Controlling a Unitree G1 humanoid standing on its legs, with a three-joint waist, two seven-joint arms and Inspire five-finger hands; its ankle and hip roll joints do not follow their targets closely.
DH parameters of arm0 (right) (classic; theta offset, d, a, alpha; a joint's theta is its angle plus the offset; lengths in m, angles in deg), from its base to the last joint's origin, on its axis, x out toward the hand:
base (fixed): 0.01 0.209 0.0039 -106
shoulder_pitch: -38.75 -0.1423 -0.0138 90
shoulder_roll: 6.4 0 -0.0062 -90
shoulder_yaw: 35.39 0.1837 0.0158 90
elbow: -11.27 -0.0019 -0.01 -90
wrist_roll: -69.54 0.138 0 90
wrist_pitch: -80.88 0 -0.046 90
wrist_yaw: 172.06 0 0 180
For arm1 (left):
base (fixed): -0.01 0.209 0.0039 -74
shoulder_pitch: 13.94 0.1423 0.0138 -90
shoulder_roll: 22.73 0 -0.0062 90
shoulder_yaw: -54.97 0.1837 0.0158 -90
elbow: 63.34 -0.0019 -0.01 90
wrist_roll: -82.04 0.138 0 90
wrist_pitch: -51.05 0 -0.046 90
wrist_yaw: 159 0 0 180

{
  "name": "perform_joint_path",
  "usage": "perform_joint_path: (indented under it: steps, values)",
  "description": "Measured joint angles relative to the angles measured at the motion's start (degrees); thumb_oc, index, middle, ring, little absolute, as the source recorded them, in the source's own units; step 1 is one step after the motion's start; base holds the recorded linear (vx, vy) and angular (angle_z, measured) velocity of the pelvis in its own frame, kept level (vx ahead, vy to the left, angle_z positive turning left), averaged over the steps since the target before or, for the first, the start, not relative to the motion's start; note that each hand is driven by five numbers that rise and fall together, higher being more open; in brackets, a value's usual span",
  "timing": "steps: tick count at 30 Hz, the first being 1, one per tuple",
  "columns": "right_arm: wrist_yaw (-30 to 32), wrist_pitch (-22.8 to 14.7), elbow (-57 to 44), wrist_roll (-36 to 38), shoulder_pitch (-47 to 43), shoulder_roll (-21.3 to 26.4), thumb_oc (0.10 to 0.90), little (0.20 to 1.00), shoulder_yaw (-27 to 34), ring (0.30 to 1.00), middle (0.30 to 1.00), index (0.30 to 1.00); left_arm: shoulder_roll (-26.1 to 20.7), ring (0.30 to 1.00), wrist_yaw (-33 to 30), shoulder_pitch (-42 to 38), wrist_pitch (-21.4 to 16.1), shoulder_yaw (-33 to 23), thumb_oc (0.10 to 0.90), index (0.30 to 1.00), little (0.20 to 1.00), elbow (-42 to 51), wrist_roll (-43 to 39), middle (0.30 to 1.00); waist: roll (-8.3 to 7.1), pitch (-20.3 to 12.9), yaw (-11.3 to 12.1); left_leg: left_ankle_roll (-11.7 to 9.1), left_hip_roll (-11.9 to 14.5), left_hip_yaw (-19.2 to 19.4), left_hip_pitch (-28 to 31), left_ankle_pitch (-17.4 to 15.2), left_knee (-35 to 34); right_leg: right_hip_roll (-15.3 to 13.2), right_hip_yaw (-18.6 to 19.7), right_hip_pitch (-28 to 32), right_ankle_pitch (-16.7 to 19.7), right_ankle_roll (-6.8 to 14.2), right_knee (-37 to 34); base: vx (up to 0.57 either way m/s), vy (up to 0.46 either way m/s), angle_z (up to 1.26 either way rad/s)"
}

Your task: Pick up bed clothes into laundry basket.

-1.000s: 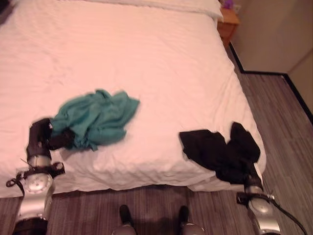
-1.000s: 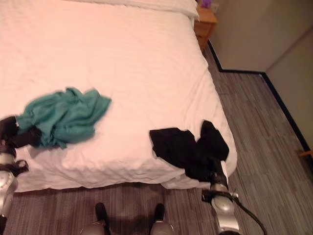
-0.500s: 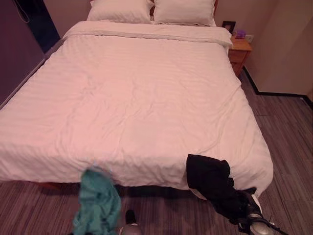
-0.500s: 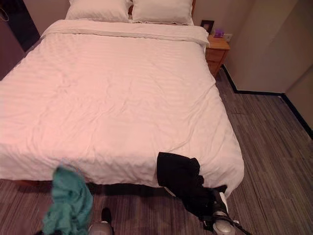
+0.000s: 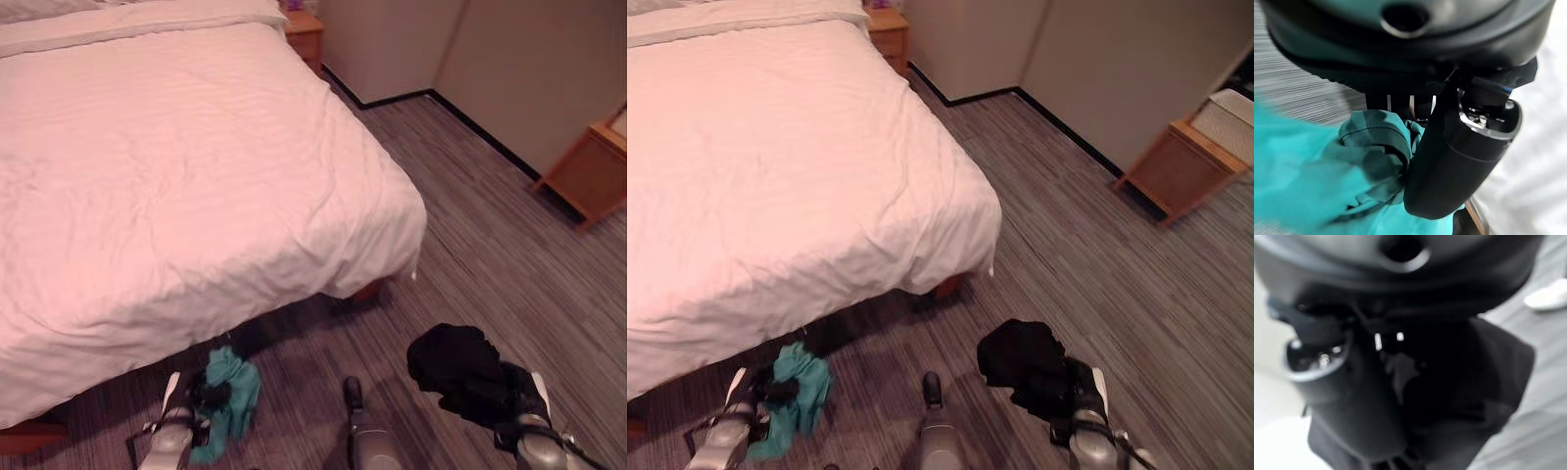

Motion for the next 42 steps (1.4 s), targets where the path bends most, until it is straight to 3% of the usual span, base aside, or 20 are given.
perform_joint_path:
  steps: [1,2,3,4,5,6,8,9,12,14,16,17,18,19,21,22,25,30,36,42]
  values:
    - [0.1,0.6,0.4,-0.1,0.4,0.0,0.4,0.3,0.2,0.3,0.3,0.3,1.1,0.3,0.4,0.4,-0.5,0.4,0.4,0.3,0.3,-0.1,1.4,0.3,1.68,-0.1,-0.6,0.2,1.0,2.4,-0.6,1.2,-0.8,1.8,-0.7,-1.5,3.7,-2.2,2.4,-0.63,0.321,-1.16]
    - [0.6,0.6,0.6,-0.1,1.9,-0.8,0.4,0.3,-0.2,0.3,0.3,0.3,-0.5,0.3,0.8,0.6,-0.6,2.4,0.4,0.3,0.3,0.1,2.1,0.3,0.91,-0.5,-0.7,1.8,-1.4,5.4,-2.5,1.9,1.8,1.5,-4.7,-1.1,8.7,-1.3,0.4,-0.6,0.298,-1.07]
    - [0.7,0.5,1.0,-0.4,2.6,-2.2,0.4,0.3,-1.0,0.3,0.3,0.3,-3.3,0.3,1.8,2.5,-1.1,3.9,0.4,0.3,0.3,1.0,2.9,0.3,-3.76,-1.6,0.4,5.0,-7.9,6.8,-5.0,0.8,5.4,-1.7,-7.2,0.0,-4.8,4.1,-3.2,-0.44,0.2,-1.57]
    - [0.8,0.3,3.2,-0.5,-0.6,-1.3,0.4,0.3,-1.0,0.3,0.3,0.3,-2.2,0.3,2.0,2.2,-1.7,3.9,0.4,0.3,0.3,0.9,3.5,0.3,-3.9,-0.6,2.2,9.4,-13.4,5.7,-8.5,0.5,5.7,-3.3,-11.5,-2.3,-7.4,4.6,-4.8,-0.5,0.274,-2.68]
    - [1.1,1.3,5.4,-0.9,-6.7,1.6,0.4,0.3,0.7,0.3,0.3,0.3,3.0,0.3,3.8,0.0,-0.1,2.4,0.4,0.3,0.3,-1.5,4.1,0.3,6.19,5.6,2.9,13.5,-10.3,7.0,-10.1,6.6,-0.6,-3.2,-20.7,-4.6,-7.6,-4.2,13.4,-0.43,0.257,-2.36]
    - [0.8,1.7,4.6,-1.1,-5.0,1.8,0.4,0.3,0.1,0.3,0.3,0.3,4.5,0.3,3.7,1.1,0.8,2.3,0.4,0.3,0.3,-1.4,4.1,0.3,7.19,4.9,2.4,13.4,-9.5,7.3,-10.3,6.7,-1.9,-5.1,-19.0,-3.8,-6.3,-3.2,17.7,-0.53,0.306,-1.92]
    - [0.1,1.9,4.8,-1.8,-2.3,0.3,0.4,0.3,-3.6,0.3,0.3,0.3,5.2,0.3,4.4,4.1,-0.2,1.6,0.4,0.3,0.3,-2.8,4.1,0.3,7.62,3.1,6.4,11.7,-6.5,13.7,-8.7,9.2,-4.4,-7.6,-17.7,-1.0,-6.1,-2.5,35.2,-0.34,0.121,-1.46]
    - [-0.5,1.9,4.4,-1.9,-0.9,-0.3,0.4,0.3,-4.9,0.3,0.3,0.3,5.0,0.3,4.7,4.3,0.8,1.3,0.4,0.3,0.3,-4.5,4.1,0.3,7.63,2.1,7.8,10.7,-5.1,14.2,-9.1,9.9,-4.9,-6.4,-18.2,3.1,-6.4,-1.1,34.7,-0.33,0.03,-1.29]
    - [-1.0,1.5,5.7,-2.0,-0.6,-2.5,0.4,0.3,-9.5,0.3,0.3,0.3,1.4,0.3,4.1,8.0,1.4,-0.1,0.4,0.3,0.3,-5.9,3.5,0.3,1.27,-1.0,10.3,9.9,-4.0,22.5,-11.0,10.9,-5.8,-7.2,-21.5,15.0,-8.7,2.5,34.7,-0.27,-0.041,-1.17]
    - [-1.7,0.8,4.4,-2.2,-1.3,-2.9,0.4,0.3,-11.2,0.3,0.3,0.3,0.8,0.3,3.4,9.4,2.3,-1.1,0.4,0.3,0.3,-7.4,3.5,0.3,-0.84,-2.4,12.0,9.0,-3.0,27.3,-11.8,11.9,-6.1,-5.0,-25.9,24.5,-8.9,2.7,24.0,-0.2,-0.106,-1.77]
    - [-1.7,0.6,4.1,-2.5,-3.8,-2.3,0.4,0.3,-12.2,0.3,0.3,0.3,2.1,0.3,3.2,9.2,2.1,-2.2,0.4,0.3,0.3,-7.3,3.5,0.3,-0.37,-4.8,13.7,4.8,-1.3,30.0,-15.3,15.3,-6.3,2.9,-28.4,31.4,-10.5,-0.2,0.9,-0.35,-0.37,-1.45]
    - [-1.7,0.6,2.5,-2.8,-4.1,-1.1,0.4,0.3,-12.6,0.3,0.3,0.3,3.6,0.3,2.8,7.0,2.0,-3.2,0.4,0.3,0.3,-7.5,3.5,0.3,2.86,-3.7,13.7,2.8,3.3,29.3,-18.4,19.2,-3.4,8.5,-26.4,29.7,-12.5,-6.9,-2.6,-0.4,-0.309,-0.89]
    - [-2.3,0.6,-0.3,-3.0,-4.3,-1.2,0.4,0.3,-14.7,0.3,0.3,0.3,3.9,0.3,1.8,5.9,1.5,-5.9,0.4,0.3,0.3,-6.9,3.4,0.3,2.38,-2.9,15.6,-3.7,9.6,26.6,-25.3,26.3,5.1,10.6,-22.8,25.1,-9.5,-11.8,-3.2,-0.44,-0.119,-1.1]
    - [-2.3,0.5,-1.1,-3.6,-4.1,-1.0,0.4,0.3,-16.4,0.3,0.3,0.3,4.3,0.3,0.4,5.8,1.9,-7.6,0.4,0.3,0.3,-7.2,2.1,0.3,0.89,-1.8,16.9,-8.6,12.3,21.0,-28.6,32.1,10.7,11.6,-22.1,24.2,-4.9,-11.2,-2.9,-0.48,-0.03,-1.15]
    - [-2.3,0.4,0.5,-3.9,-3.9,1.9,0.4,0.3,-18.5,0.3,0.3,0.3,5.5,0.3,-0.6,5.3,0.8,-5.9,0.4,0.3,0.3,-6.7,0.4,0.3,0.62,-1.4,17.6,-10.6,9.4,5.6,-32.0,27.0,19.8,11.1,-21.9,20.1,-3.5,-13.7,-0.1,-0.17,0.05,-0.81]
    - [-2.8,0.9,1.6,-4.1,-5.0,2.7,0.4,0.3,-19.0,0.3,0.3,0.3,5.5,0.3,-0.6,4.1,0.7,-5.3,0.4,0.3,0.3,-8.3,-0.5,0.3,-0.21,-0.8,16.9,-11.0,5.1,-1.8,-29.8,19.9,21.9,10.3,-22.9,20.2,-2.8,-13.9,-1.6,0.07,0.107,-0.53]
    - [-2.3,1.4,3.2,-4.0,-2.9,2.4,0.4,0.3,-15.6,0.3,0.3,0.3,6.0,0.3,-0.6,2.9,1.4,-4.8,0.4,0.3,0.3,-12.0,-1.1,0.3,-0.04,-0.6,13.0,-8.5,4.6,-0.5,-17.7,13.5,8.1,12.0,-25.8,21.0,-2.6,-12.9,-3.3,0.06,0.09,0.27]
    - [-1.7,2.1,4.2,-3.9,-1.0,1.9,0.4,0.3,-14.5,0.3,0.3,0.3,8.2,0.3,-0.2,1.5,2.2,-3.8,0.4,0.3,0.3,-12.3,-1.2,0.3,0.58,-0.8,12.1,-8.7,6.4,0.1,-5.3,13.7,-7.1,14.2,-29.4,20.0,-0.7,-13.2,-5.1,0.09,0.025,0.5]
    - [-2.3,1.8,4.3,-3.7,-3.2,0.1,0.4,0.3,-16.1,0.3,0.3,0.3,10.7,0.3,-0.1,2.8,2.3,-2.7,0.4,0.3,0.3,-12.3,-3.2,0.3,3.43,-2.2,13.4,-4.4,5.1,0.1,-1.3,11.7,-10.4,12.4,-29.7,20.0,1.5,-10.8,-4.6,0.05,0.018,0.16]
    - [-4.1,1.3,4.2,-3.7,-3.1,-1.1,0.4,0.3,-18.3,0.3,0.3,0.3,10.0,0.3,-0.2,5.8,2.3,-2.8,0.4,0.3,0.3,-12.3,-3.3,0.3,4.9,-4.3,14.0,-2.3,2.6,0.2,-1.2,11.4,-10.4,10.2,-26.1,19.3,2.3,-11.3,-3.1,0.01,0.008,0.02]
